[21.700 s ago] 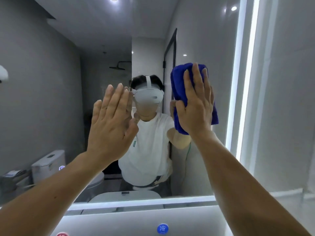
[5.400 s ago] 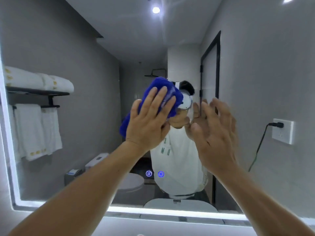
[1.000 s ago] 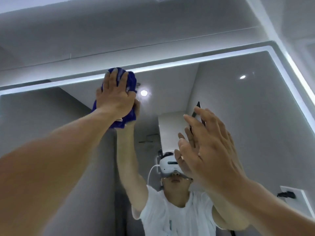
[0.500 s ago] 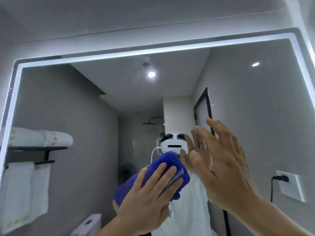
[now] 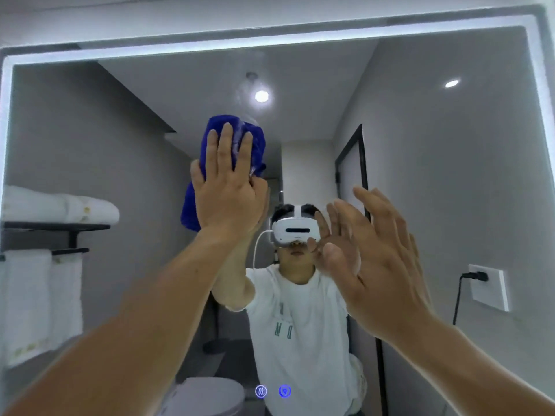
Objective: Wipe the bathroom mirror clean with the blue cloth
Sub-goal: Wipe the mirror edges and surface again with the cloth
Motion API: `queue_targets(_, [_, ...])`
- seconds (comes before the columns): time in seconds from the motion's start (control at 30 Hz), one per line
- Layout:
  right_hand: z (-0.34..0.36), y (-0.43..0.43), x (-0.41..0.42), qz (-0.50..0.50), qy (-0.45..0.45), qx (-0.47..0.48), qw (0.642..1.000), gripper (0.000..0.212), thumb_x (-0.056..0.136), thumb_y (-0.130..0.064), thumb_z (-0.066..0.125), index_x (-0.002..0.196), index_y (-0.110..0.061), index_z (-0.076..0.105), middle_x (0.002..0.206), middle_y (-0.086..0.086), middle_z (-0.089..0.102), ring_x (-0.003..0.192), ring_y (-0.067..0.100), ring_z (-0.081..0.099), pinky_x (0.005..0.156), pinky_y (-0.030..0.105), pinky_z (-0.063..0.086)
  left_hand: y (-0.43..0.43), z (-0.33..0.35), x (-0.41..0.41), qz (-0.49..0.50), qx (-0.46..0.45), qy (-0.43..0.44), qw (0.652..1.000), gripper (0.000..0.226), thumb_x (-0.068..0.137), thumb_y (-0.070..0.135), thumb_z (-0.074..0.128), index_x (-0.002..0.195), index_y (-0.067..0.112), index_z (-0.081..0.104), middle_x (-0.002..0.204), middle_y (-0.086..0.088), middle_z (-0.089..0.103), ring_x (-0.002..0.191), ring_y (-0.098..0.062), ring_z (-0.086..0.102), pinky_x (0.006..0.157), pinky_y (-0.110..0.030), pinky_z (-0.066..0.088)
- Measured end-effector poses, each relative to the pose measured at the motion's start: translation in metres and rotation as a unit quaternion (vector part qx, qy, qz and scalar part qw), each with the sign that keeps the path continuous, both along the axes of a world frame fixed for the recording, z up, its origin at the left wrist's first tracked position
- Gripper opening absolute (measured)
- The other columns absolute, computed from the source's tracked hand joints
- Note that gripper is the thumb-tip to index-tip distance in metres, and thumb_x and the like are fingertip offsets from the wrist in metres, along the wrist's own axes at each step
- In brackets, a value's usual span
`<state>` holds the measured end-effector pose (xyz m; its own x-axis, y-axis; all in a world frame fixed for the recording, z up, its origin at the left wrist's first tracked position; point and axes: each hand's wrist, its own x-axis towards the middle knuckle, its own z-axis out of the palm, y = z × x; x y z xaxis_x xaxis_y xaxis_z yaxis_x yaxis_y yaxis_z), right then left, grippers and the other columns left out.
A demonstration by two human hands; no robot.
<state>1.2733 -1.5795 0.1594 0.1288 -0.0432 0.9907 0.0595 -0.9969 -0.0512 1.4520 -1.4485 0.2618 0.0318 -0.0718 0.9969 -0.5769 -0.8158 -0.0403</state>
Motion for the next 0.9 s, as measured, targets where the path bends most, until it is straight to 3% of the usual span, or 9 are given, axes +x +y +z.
queue_targets(0.33, [-0.035, -0.007, 0.005, -0.024, 0.043, 0.056, 0.997, 0.058, 0.09, -0.042, 0.039, 0.142, -0.015, 0.043, 0.153, 0.004, 0.03, 0.143, 0.022, 0.022, 0.112, 0.054, 0.03, -0.042, -0.172, -0.017, -0.013, 0.048, -0.027, 0.998, 0.067, 0.095, 0.037, 0.044, 0.156, 0.019, 0.021, 0.163, -0.009, 0.013, 0.151, -0.028, 0.011, 0.114, -0.052, 0.018])
queue_targets(0.4, [-0.041, -0.01, -0.001, -0.03, 0.047, 0.053, 0.997, 0.055, 0.091, -0.035, 0.045, 0.141, -0.013, 0.044, 0.152, 0.007, 0.032, 0.141, 0.024, 0.026, 0.111, 0.054, 0.032, -0.049, -0.188, -0.024, -0.019, 0.113, -0.049, 0.992, 0.071, 0.094, 0.035, 0.046, 0.156, 0.02, 0.017, 0.164, -0.007, 0.008, 0.151, -0.029, 0.009, 0.115, -0.053, 0.017])
queue_targets(0.53, [-0.044, -0.025, -0.02, -0.049, 0.037, 0.049, 0.997, 0.051, 0.09, -0.031, 0.049, 0.138, -0.013, 0.046, 0.151, 0.009, 0.034, 0.141, 0.024, 0.027, 0.113, 0.044, 0.027, -0.034, -0.182, -0.014, -0.016, 0.365, -0.189, 0.911, 0.071, 0.093, 0.037, 0.043, 0.157, 0.022, 0.016, 0.164, -0.004, 0.01, 0.151, -0.028, 0.009, 0.114, -0.054, 0.021])
queue_targets(0.63, [-0.046, -0.034, -0.029, -0.057, 0.027, 0.049, 0.997, 0.052, 0.091, -0.037, 0.043, 0.137, -0.012, 0.048, 0.15, 0.011, 0.036, 0.14, 0.026, 0.029, 0.11, 0.041, 0.026, -0.025, -0.134, -0.006, -0.002, 0.425, -0.221, 0.878, 0.067, 0.095, 0.041, 0.036, 0.157, 0.024, 0.014, 0.164, -0.004, 0.01, 0.151, -0.029, 0.01, 0.117, -0.052, 0.019])
queue_targets(0.7, [-0.052, -0.039, -0.034, -0.053, 0.03, 0.058, 0.996, 0.057, 0.091, -0.044, 0.037, 0.137, -0.013, 0.047, 0.15, 0.01, 0.035, 0.14, 0.025, 0.027, 0.111, 0.039, 0.024, -0.03, -0.109, -0.007, -0.004, 0.373, -0.193, 0.908, 0.065, 0.098, 0.045, 0.03, 0.157, 0.026, 0.01, 0.165, -0.003, 0.009, 0.151, -0.028, 0.007, 0.118, -0.051, 0.016])
queue_targets(0.8, [-0.067, -0.052, -0.04, -0.057, 0.042, 0.082, 0.994, 0.058, 0.092, -0.049, 0.035, 0.139, -0.016, 0.045, 0.152, 0.006, 0.032, 0.143, 0.023, 0.024, 0.112, 0.038, 0.021, -0.051, -0.105, -0.024, -0.034, 0.191, -0.116, 0.974, 0.069, 0.096, 0.04, 0.034, 0.157, 0.023, 0.006, 0.164, -0.002, 0.013, 0.151, -0.024, 0.011, 0.117, -0.048, 0.016])
queue_targets(0.9, [-0.083, -0.067, -0.045, -0.065, 0.054, 0.101, 0.991, 0.058, 0.093, -0.047, 0.037, 0.142, -0.017, 0.042, 0.153, 0.005, 0.031, 0.144, 0.021, 0.023, 0.114, 0.036, 0.018, -0.085, -0.126, -0.049, -0.06, 0.074, -0.045, 0.994, 0.074, 0.09, 0.032, 0.039, 0.156, 0.014, 0.01, 0.163, -0.005, 0.016, 0.15, -0.024, 0.014, 0.117, -0.048, 0.019])
